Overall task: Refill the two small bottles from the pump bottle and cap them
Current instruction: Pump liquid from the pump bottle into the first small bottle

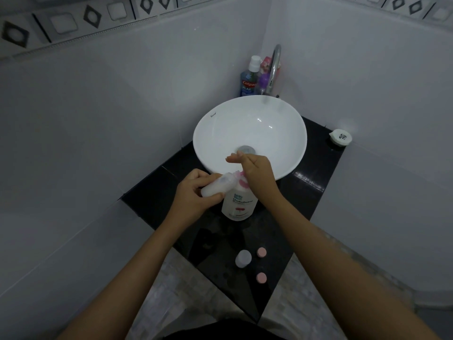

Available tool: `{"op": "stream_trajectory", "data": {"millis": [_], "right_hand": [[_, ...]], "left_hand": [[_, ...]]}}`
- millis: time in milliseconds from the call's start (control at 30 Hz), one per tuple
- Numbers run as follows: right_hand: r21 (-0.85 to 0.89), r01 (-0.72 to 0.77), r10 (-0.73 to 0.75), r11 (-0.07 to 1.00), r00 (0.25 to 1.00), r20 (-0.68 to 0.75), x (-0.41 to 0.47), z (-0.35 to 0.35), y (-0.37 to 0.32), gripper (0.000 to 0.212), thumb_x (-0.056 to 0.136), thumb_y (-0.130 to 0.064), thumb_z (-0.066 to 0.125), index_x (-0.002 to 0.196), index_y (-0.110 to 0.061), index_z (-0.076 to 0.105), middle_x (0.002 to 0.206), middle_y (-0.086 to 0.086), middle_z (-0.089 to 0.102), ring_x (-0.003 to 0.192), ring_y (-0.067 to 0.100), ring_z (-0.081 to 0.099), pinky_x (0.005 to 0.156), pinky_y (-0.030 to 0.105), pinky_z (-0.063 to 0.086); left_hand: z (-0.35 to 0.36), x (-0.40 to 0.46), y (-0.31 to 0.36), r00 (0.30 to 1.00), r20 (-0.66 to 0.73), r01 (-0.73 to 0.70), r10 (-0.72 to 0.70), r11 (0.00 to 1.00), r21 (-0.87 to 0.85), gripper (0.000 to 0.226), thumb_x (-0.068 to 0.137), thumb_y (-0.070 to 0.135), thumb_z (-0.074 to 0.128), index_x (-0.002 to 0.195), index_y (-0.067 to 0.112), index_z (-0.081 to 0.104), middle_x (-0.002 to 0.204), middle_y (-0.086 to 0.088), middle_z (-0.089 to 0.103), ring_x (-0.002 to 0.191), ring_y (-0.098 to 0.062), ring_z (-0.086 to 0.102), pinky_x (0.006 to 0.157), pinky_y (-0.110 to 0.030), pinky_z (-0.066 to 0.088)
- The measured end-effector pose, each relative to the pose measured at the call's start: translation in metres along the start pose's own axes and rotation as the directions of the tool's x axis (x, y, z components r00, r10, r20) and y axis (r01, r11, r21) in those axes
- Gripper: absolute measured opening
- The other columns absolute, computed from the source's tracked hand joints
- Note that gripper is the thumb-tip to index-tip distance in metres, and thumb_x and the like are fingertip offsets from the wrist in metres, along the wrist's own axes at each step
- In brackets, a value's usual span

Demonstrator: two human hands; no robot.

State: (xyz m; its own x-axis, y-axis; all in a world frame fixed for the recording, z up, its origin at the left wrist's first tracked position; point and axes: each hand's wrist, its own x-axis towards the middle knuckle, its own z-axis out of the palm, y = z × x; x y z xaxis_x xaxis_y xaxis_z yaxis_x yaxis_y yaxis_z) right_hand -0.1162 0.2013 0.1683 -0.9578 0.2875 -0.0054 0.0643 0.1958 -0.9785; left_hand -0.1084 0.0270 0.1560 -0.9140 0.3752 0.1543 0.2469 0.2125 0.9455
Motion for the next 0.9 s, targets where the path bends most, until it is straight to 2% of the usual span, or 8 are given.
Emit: {"op": "stream_trajectory", "data": {"millis": [167, 300, 367, 433, 600, 733, 767, 900], "right_hand": [[-0.061, -0.025, 0.027, 0.998, 0.999, 0.033, 0.0, -0.002, 0.0, 0.03, 0.096, -0.025, 0.047, 0.096, -0.01, 0.073, 0.091, -0.002, 0.069, 0.079, 0.004, 0.061, 0.055, 0.004, 0.046], [-0.008, -0.026, 0.026, 1.0, 1.0, 0.009, 0.003, -0.005, -0.007, 0.03, 0.095, -0.023, 0.048, 0.091, -0.009, 0.074, 0.09, 0.001, 0.073, 0.083, 0.0, 0.064, 0.064, 0.002, 0.044], [0.007, -0.032, 0.032, 0.999, 0.999, 0.006, 0.001, -0.003, -0.005, 0.031, 0.095, -0.024, 0.045, 0.088, -0.015, 0.074, 0.087, -0.004, 0.072, 0.08, -0.004, 0.062, 0.06, 0.003, 0.044], [-0.005, -0.038, 0.038, 0.999, 0.999, 0.02, 0.001, -0.002, -0.002, 0.032, 0.096, -0.024, 0.043, 0.087, -0.019, 0.074, 0.088, -0.01, 0.07, 0.082, -0.001, 0.061, 0.057, 0.004, 0.045], [-0.076, -0.032, 0.033, 0.997, 0.999, 0.004, -0.002, 0.003, 0.005, 0.031, 0.096, -0.02, 0.045, 0.098, -0.008, 0.073, 0.104, 0.006, 0.072, 0.092, 0.007, 0.061, 0.071, 0.007, 0.043], [-0.115, -0.053, 0.059, 0.992, 0.997, 0.045, 0.0, -0.004, 0.0, 0.031, 0.095, -0.026, 0.047, 0.091, -0.011, 0.075, 0.09, -0.001, 0.071, 0.079, 0.001, 0.061, 0.059, 0.001, 0.043], [-0.104, -0.056, 0.061, 0.993, 0.997, 0.044, 0.002, -0.004, -0.002, 0.031, 0.094, -0.026, 0.048, 0.088, -0.011, 0.075, 0.087, -0.001, 0.071, 0.079, 0.003, 0.063, 0.062, 0.003, 0.045], [-0.069, -0.04, 0.041, 0.997, 0.999, 0.013, 0.005, -0.002, -0.008, 0.032, 0.095, -0.024, 0.048, 0.086, -0.006, 0.073, 0.082, 0.008, 0.072, 0.084, 0.019, 0.069, 0.083, 0.027, 0.051]], "left_hand": [[-0.001, -0.001, -0.001, 1.0, -0.002, 0.01, -0.01, 1.0, 0.022, 0.043, 0.075, 0.012, 0.076, 0.117, 0.017, 0.065, 0.092, 0.004, 0.052, 0.081, 0.009, 0.052, 0.071, -0.007, 0.047], [-0.002, 0.0, 0.003, 1.0, -0.004, -0.027, 0.027, 1.0, 0.012, 0.042, 0.075, 0.011, 0.076, 0.114, 0.02, 0.064, 0.091, 0.007, 0.052, 0.083, 0.009, 0.053, 0.071, -0.006, 0.046], [-0.002, 0.0, 0.003, 0.999, -0.005, -0.037, 0.037, 0.999, 0.015, 0.043, 0.075, 0.011, 0.076, 0.113, 0.025, 0.063, 0.091, 0.007, 0.052, 0.084, 0.01, 0.053, 0.072, -0.006, 0.046], [-0.001, 0.001, 0.001, 1.0, -0.01, -0.027, 0.027, 0.999, 0.018, 0.043, 0.075, 0.012, 0.077, 0.113, 0.026, 0.063, 0.091, 0.006, 0.052, 0.082, 0.01, 0.052, 0.071, -0.007, 0.047], [0.0, -0.002, -0.003, 1.0, 0.007, 0.006, -0.007, 0.998, 0.066, 0.043, 0.076, 0.016, 0.076, 0.116, 0.021, 0.064, 0.09, 0.005, 0.051, 0.079, 0.011, 0.05, 0.069, -0.005, 0.045], [-0.002, -0.002, 0.002, 0.999, 0.019, -0.035, 0.034, 0.998, 0.047, 0.043, 0.076, 0.015, 0.076, 0.115, 0.023, 0.064, 0.092, 0.007, 0.053, 0.082, 0.01, 0.052, 0.071, -0.006, 0.045], [-0.002, -0.002, 0.003, 0.999, 0.014, -0.047, 0.046, 0.998, 0.051, 0.042, 0.076, 0.015, 0.077, 0.115, 0.021, 0.065, 0.092, 0.007, 0.055, 0.083, 0.009, 0.053, 0.071, -0.006, 0.045], [0.0, -0.004, 0.004, 0.998, -0.029, -0.053, 0.055, 0.996, 0.071, 0.041, 0.075, 0.017, 0.078, 0.114, 0.017, 0.067, 0.095, 0.006, 0.061, 0.085, 0.006, 0.057, 0.071, -0.008, 0.047]]}}
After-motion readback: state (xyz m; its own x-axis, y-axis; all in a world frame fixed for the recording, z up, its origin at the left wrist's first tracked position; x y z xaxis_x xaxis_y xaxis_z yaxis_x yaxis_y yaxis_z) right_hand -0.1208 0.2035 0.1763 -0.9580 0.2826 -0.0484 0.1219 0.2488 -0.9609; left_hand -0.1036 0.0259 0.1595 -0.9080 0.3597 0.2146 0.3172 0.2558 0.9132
